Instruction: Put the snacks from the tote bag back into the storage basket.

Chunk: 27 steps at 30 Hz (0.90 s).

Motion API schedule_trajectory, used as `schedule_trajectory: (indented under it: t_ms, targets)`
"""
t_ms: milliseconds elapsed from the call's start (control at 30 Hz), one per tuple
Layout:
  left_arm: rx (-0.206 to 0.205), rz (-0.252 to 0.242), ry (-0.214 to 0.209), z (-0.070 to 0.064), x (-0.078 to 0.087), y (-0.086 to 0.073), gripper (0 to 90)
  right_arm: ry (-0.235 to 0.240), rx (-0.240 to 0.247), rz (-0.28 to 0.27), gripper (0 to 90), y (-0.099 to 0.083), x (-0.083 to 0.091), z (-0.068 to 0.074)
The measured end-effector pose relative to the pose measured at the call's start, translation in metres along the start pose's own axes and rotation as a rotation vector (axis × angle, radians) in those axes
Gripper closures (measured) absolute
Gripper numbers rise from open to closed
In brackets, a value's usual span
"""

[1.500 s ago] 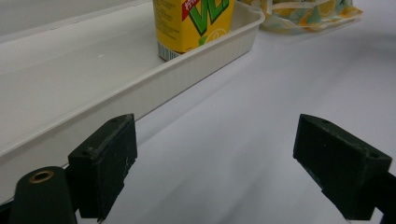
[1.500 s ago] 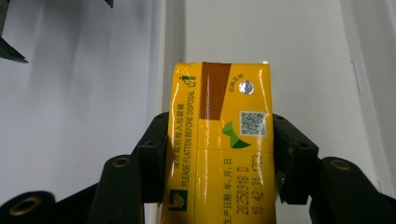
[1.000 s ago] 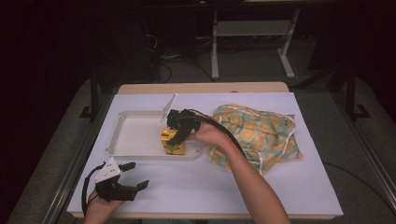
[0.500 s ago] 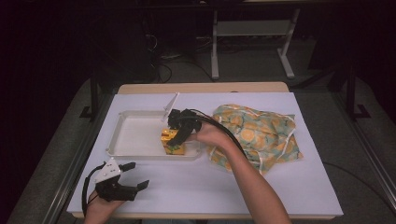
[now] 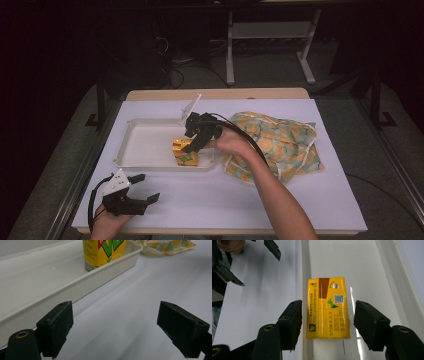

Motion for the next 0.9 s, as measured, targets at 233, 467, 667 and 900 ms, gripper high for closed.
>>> schedule_trajectory:
  t_ms: [233, 467, 667, 900]
  targets:
    - [-0.002, 0.0, 0.0, 0.0, 0.0, 0.0, 13.2, 0.0, -0.014, -0.025, 38.7, -0.006, 0.01, -0.001]
    - [0.002, -0.002, 0.0, 0.0, 0.0, 0.0, 13.2, -0.009, -0.026, -0.042, 38.6, -0.008, 0.017, -0.001]
    - [0.001, -0.001, -0.001, 0.0, 0.0, 0.0, 13.2, -0.027, -0.034, -0.027, 38.5, -0.014, 0.021, -0.003]
    - [0.002, -0.001, 0.0, 0.0, 0.0, 0.0, 13.2, -0.045, -0.052, -0.026, 38.4, -0.022, 0.026, -0.003]
Point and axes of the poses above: each handheld gripper's, and its own axes: x roughly backward along the jaws, y roughly out of its top, z roughly to its left, the point moved 3 cm from there along -x, roughly forward along the jaws, and after that the axes turned 11 degrees about z, right-handed, at the moved point
